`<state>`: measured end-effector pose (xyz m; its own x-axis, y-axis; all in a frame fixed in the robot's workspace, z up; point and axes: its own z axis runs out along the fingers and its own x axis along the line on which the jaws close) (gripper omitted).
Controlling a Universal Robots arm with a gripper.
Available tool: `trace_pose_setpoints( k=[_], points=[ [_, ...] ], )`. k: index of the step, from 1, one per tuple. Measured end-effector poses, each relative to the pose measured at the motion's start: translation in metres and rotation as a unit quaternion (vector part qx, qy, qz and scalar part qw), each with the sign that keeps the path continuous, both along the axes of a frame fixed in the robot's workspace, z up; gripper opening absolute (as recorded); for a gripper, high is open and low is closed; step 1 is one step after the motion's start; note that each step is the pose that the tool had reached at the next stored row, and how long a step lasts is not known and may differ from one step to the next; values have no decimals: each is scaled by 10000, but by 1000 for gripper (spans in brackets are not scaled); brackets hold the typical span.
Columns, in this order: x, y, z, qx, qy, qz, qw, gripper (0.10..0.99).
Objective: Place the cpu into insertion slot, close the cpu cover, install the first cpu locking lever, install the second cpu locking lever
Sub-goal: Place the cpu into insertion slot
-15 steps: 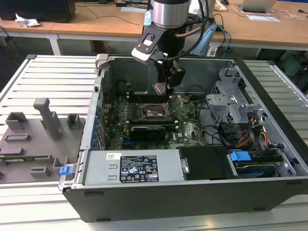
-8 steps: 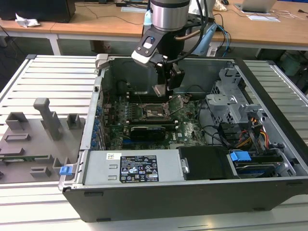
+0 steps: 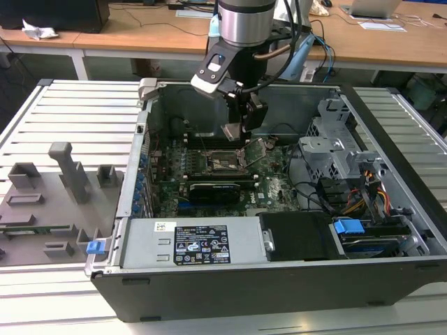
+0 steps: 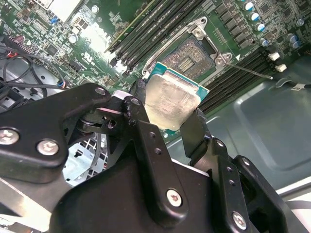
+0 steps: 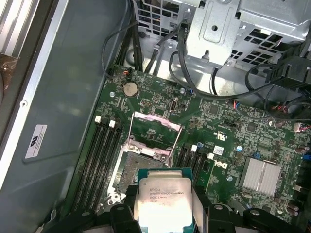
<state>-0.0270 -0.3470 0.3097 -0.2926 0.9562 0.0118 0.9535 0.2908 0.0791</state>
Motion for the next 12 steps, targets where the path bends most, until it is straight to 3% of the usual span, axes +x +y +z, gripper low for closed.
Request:
trace_pose_setpoints(
  k=[12],
  points=[
    [0,0,-38,0,0,0,10000,529]
  ],
)
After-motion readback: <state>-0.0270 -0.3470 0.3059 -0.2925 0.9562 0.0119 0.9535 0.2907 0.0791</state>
